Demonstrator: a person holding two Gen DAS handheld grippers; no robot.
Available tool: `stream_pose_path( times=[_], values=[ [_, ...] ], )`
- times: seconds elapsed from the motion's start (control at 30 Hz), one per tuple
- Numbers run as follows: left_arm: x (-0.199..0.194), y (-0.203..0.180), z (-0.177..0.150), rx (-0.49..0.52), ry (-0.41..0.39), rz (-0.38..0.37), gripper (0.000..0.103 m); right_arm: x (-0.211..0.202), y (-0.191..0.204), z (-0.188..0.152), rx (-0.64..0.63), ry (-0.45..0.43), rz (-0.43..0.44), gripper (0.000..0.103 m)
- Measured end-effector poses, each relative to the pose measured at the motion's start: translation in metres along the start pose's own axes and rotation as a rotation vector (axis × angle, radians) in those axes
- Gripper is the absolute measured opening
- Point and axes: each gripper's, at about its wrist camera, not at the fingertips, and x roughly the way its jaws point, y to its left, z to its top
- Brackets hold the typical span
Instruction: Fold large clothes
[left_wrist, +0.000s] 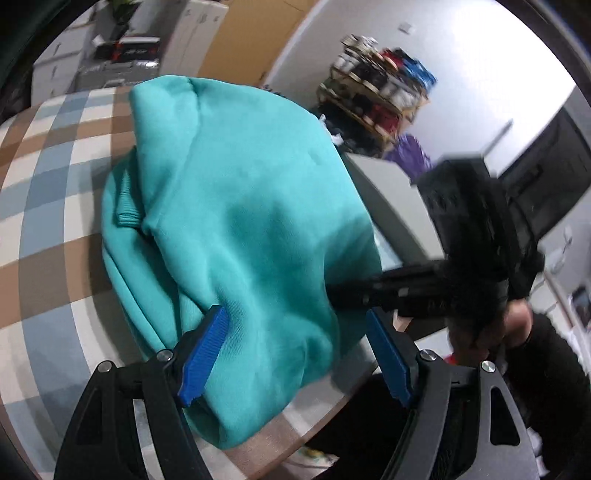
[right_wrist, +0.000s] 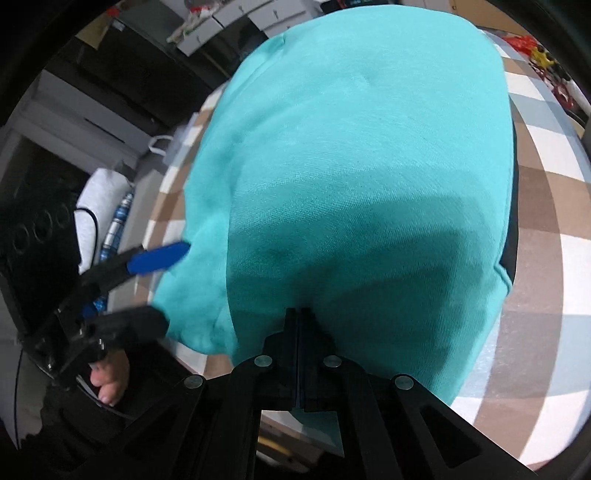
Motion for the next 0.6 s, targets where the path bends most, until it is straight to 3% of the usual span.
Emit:
stream_pose_path(
  times=[0.17,0.3,0.37,0.43,0.5,0.57,0.6],
  values=[
    [0.025,0.005,-0.006,0.024,0.041,0.133,0.072,-0.001,0.001,-0.002,0.028,-0.037,0.028,0.000],
    [0.031,-0.002,-0.002,0.060,0.052,0.201,0.072,-0.019,0.002,-0.001,0.031,-0.004,0.037,0.000],
    [0.034,-0.003,0.001,0.071,0.055,0.217,0.072,-0.038,0.012,0.001,-0.014,-0.009,0.019,0.006],
    [0.032,-0.001,0.004,0.067,0.069,0.202,0.072,-0.055,0.020,0.003,-0.049,-0.036,-0.018,0.014],
    [0.021,0.002,0.010,0.045,0.077,0.165,0.072,-0.055,0.017,0.002,-0.041,-0.012,-0.057,0.036],
    [-0.002,0.002,0.026,0.005,0.048,0.090,0.070,-0.043,0.004,-0.006,-0.002,0.024,-0.076,0.035],
    [-0.013,-0.001,0.032,0.007,0.017,0.057,0.070,-0.040,-0.001,-0.008,0.014,0.000,-0.060,0.035]
  ],
)
